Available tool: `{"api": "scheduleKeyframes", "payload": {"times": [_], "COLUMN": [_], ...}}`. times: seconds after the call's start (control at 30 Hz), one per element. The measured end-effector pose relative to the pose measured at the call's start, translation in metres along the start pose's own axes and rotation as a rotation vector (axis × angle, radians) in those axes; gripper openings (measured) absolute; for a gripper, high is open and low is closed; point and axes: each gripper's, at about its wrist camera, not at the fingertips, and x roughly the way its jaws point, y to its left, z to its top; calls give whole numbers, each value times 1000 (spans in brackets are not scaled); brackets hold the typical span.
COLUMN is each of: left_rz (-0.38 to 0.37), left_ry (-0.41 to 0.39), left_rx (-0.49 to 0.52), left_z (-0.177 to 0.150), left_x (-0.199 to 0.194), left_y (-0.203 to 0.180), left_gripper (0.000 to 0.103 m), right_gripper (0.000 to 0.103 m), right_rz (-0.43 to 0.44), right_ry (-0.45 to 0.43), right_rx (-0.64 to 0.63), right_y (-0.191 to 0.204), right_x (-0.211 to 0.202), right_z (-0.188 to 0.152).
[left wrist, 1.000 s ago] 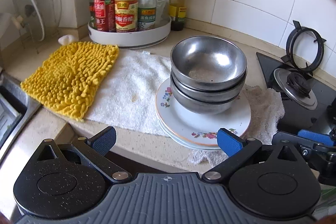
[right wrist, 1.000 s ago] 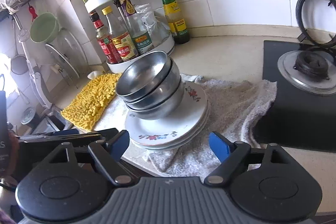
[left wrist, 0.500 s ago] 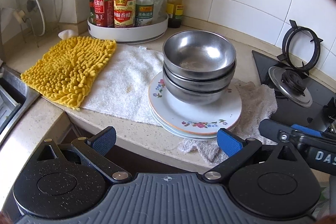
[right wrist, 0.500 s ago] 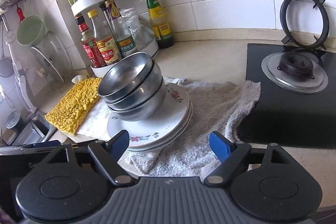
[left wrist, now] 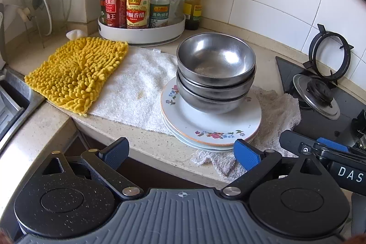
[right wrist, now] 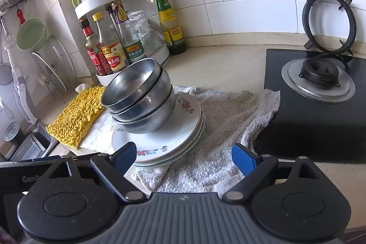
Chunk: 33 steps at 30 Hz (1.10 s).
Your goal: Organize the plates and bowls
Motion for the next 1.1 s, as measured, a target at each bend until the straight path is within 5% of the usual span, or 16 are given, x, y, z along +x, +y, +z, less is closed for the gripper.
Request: {"api": "scheduleKeyframes", "payload": {"times": [1.1], "left_rz": [22], "left_ry": [-27], "left_rx": [10], "left_z": [-5], "left_x": [-11], "left_y": [-7], "left_gripper": [100], "right_gripper": [103], "right_rz": [19], "right_ry": [-6], "right_rx": [21], "right_y": [-4], "right_x": [-7], "right_z": [-3]}}
